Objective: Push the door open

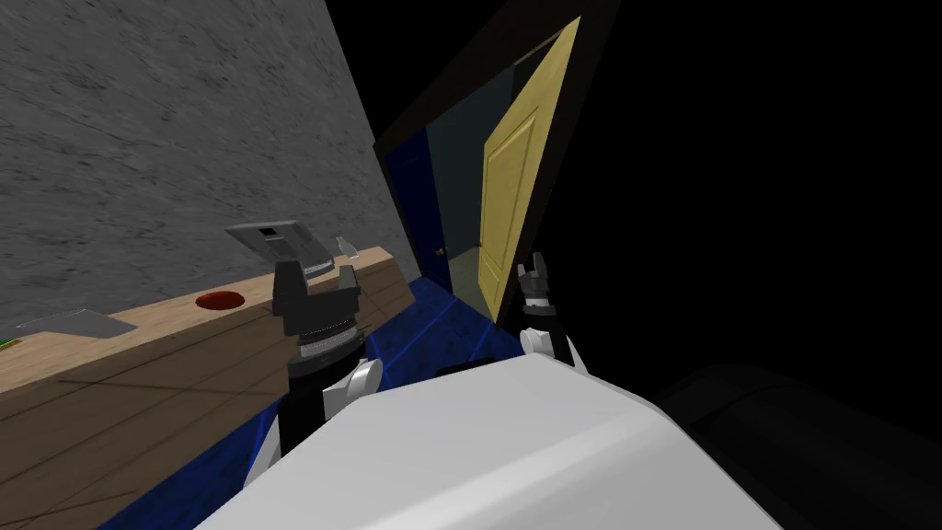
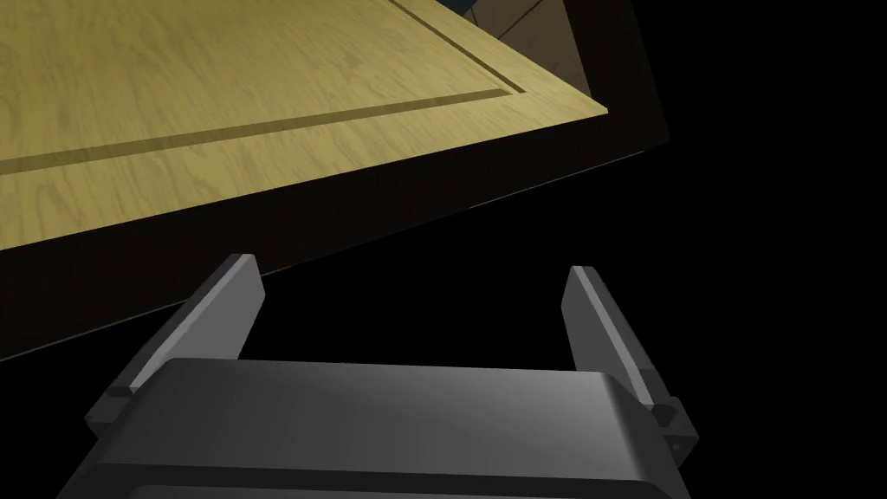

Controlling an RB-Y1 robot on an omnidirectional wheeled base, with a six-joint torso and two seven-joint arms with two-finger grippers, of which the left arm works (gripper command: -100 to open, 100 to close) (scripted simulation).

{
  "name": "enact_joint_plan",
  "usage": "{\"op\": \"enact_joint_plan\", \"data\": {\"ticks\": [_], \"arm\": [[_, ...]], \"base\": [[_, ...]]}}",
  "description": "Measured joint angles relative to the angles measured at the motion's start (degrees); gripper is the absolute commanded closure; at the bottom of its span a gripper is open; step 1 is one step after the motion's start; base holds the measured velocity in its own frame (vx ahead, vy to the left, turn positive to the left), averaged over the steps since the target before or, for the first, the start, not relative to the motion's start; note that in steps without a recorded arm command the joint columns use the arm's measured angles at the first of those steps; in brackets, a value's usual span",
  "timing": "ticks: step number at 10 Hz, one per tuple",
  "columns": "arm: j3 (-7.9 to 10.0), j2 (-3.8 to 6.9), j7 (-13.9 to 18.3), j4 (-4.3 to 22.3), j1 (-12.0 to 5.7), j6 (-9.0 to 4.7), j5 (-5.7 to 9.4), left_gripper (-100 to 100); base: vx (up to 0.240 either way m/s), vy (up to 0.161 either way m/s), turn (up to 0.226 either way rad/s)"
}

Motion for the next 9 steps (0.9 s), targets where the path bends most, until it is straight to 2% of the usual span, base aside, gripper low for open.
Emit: {"op": "enact_joint_plan", "data": {"ticks": [3, 5, 9], "arm": [[-0.31, 1.03, -2.41, 3.0, -0.81, -0.48, -0.01, -100], [-0.81, 1.77, -4.36, 4.91, -0.34, -1.47, 0.0, -100], [-1.57, 3.04, -8.56, 9.97, -1.62, -2.56, -0.14, -100]], "base": [[0.149, 0.074, -0.085], [0.143, 0.05, -0.082], [0.12, 0.05, -0.085]]}}
